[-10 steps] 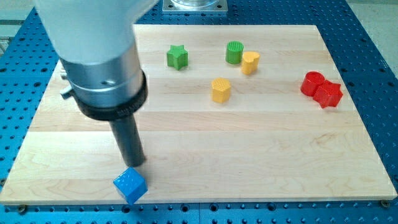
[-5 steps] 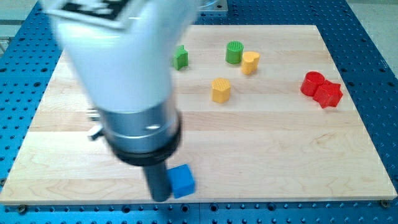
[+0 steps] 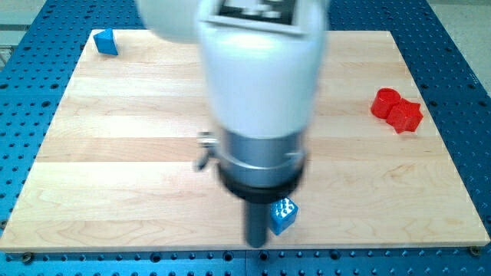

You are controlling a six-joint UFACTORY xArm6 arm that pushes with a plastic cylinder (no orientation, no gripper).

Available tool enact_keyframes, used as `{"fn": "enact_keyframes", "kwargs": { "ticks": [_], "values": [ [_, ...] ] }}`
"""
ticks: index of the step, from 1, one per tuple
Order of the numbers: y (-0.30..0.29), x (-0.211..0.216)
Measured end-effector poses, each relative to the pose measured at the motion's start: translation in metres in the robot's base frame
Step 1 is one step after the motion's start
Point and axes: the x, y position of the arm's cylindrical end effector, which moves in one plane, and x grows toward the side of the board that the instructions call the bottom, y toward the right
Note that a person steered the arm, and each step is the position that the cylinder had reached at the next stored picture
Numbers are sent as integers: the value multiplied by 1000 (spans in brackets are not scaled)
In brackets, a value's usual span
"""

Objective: Place the blue cube close to the triangle

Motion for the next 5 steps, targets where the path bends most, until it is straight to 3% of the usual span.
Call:
{"fn": "enact_keyframes", "kwargs": {
  "ticks": [1,2,3,4,5],
  "values": [
    [67,-15],
    [39,-80],
    [51,-45],
    [76,-44],
    [-2,-57]
  ]
}}
